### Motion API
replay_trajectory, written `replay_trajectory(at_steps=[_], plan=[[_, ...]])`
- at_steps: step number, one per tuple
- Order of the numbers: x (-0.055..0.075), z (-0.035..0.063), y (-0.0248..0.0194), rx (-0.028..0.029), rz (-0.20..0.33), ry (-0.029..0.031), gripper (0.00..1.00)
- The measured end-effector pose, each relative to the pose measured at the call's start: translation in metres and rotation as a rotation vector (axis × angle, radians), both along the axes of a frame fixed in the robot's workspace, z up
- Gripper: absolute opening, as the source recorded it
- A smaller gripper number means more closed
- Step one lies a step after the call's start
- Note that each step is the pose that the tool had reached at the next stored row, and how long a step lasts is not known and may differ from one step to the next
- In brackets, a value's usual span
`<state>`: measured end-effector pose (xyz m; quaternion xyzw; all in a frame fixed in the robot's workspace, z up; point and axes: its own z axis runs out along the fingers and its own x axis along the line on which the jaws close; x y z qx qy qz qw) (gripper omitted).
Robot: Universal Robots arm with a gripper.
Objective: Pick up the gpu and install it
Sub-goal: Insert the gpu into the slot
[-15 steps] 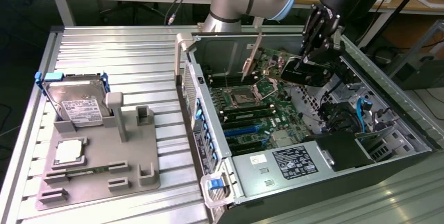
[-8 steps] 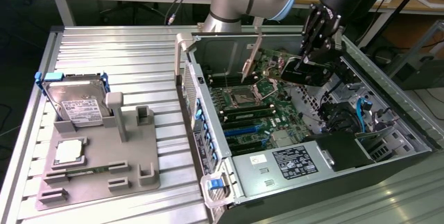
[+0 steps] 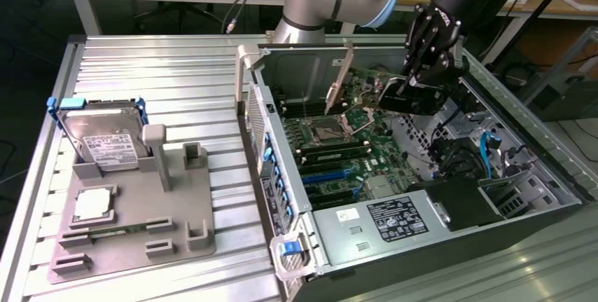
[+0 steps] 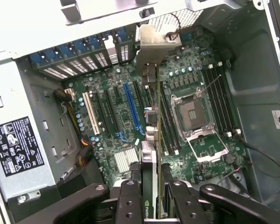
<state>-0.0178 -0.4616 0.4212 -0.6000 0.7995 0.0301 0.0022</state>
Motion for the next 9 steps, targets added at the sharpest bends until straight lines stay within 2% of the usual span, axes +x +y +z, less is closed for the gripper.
replay_trajectory(at_steps=[9], plan=[[0.0, 0.0, 0.0, 0.0, 0.062, 0.0, 0.27]])
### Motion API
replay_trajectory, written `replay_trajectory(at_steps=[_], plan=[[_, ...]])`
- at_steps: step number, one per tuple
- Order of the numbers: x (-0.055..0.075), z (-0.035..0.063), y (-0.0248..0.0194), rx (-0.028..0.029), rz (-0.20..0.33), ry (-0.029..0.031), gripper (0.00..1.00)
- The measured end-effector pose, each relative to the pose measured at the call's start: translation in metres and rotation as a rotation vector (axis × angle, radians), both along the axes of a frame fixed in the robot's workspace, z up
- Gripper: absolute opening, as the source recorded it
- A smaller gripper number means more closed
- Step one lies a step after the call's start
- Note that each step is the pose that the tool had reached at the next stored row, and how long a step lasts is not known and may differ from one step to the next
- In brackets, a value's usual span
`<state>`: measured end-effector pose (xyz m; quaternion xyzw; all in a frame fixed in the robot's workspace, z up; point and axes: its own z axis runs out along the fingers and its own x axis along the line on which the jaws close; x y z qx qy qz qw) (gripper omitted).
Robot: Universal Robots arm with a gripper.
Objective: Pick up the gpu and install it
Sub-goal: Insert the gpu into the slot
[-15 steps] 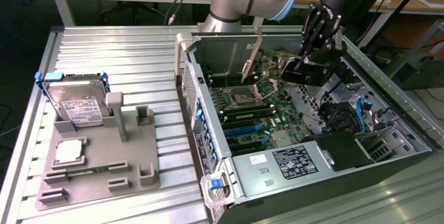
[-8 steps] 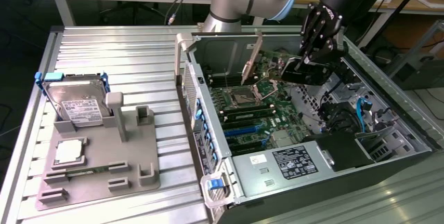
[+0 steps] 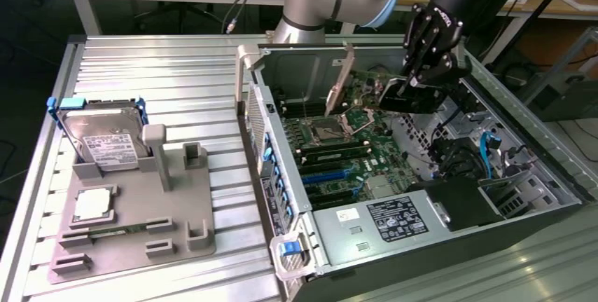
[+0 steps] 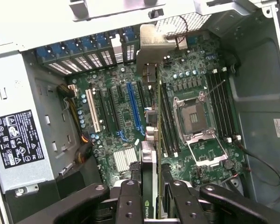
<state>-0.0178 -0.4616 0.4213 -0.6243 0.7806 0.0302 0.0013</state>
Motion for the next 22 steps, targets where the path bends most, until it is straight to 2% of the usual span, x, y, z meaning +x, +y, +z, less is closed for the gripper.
replay_trajectory(at_steps=[22], plan=[[-0.0003, 0.0, 0.0, 0.0, 0.12, 0.0, 0.27]])
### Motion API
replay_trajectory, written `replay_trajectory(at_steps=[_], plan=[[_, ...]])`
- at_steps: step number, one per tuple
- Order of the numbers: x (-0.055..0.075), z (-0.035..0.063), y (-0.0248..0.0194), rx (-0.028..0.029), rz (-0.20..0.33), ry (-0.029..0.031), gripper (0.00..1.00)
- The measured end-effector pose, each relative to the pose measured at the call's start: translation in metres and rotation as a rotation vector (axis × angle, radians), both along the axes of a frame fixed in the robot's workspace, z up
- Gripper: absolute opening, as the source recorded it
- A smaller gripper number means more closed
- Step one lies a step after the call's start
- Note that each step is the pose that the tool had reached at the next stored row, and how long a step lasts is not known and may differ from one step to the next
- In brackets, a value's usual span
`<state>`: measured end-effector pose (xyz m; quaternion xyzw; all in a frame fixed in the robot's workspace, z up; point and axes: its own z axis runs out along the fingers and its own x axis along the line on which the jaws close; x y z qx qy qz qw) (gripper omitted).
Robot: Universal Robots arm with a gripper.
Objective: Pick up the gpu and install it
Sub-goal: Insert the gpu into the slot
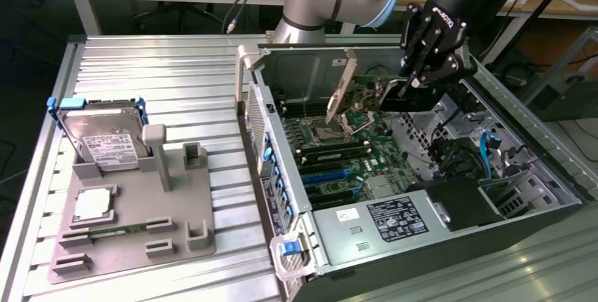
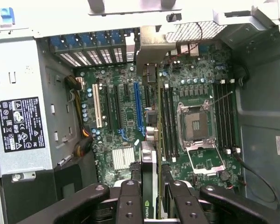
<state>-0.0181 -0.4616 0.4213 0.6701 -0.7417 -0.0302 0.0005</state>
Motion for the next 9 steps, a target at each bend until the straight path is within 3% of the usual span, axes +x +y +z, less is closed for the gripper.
replay_trajectory(at_steps=[9], plan=[[-0.0001, -0.0002, 0.0001, -0.0002, 0.016, -0.0006, 0.27]])
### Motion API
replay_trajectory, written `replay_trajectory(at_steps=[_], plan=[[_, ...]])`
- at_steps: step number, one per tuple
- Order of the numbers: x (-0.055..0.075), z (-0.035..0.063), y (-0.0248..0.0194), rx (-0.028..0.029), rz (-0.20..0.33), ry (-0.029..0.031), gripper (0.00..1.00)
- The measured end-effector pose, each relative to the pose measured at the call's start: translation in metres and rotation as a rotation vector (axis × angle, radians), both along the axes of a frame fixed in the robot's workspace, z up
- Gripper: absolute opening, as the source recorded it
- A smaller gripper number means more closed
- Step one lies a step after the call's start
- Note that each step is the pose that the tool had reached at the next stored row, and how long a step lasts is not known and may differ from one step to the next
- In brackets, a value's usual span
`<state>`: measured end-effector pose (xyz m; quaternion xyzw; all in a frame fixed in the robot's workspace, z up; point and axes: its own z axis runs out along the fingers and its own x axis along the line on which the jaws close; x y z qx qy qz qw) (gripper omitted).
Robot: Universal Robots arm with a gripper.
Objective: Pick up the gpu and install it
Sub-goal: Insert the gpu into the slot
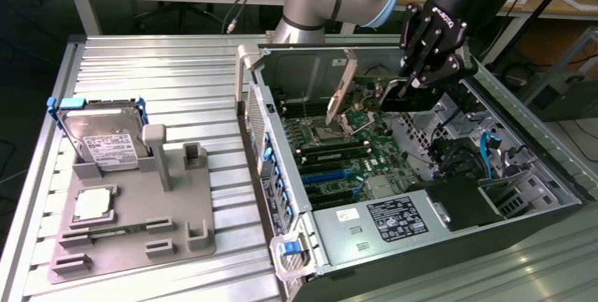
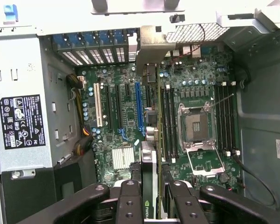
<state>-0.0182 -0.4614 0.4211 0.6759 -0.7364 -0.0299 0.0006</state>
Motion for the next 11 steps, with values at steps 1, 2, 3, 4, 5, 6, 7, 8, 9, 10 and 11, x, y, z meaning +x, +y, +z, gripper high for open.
replay_trajectory(at_steps=[1, 2, 3, 4, 5, 6, 7, 8, 9, 10, 11], plan=[[0.0, -0.0002, 0.0, -0.0001, 0.0, -0.0006, 0.27], [0.0, -0.0006, 0.0001, -0.0003, 0.0, -0.0014, 0.27], [0.0, -0.0011, 0.0003, -0.0008, 0.0, -0.0031, 0.27], [0.0, -0.0017, 0.0006, -0.0016, 0.001, -0.0049, 0.27], [0.0, -0.0022, 0.0009, -0.0027, 0.003, -0.0073, 0.27], [0.0, -0.0031, 0.001, -0.0032, 0.007, -0.0108, 0.27], [0.0, -0.0036, 0.001, -0.0035, 0.011, -0.0128, 0.27], [0.0001, -0.0041, 0.0011, -0.0037, 0.015, -0.0147, 0.27], [0.0, -0.0043, 0.0011, -0.0038, 0.017, -0.0152, 0.27], [0.0, -0.0045, 0.001, -0.0039, 0.017, -0.0156, 0.27], [0.0, -0.0047, 0.001, -0.0038, 0.017, -0.0158, 0.27]])
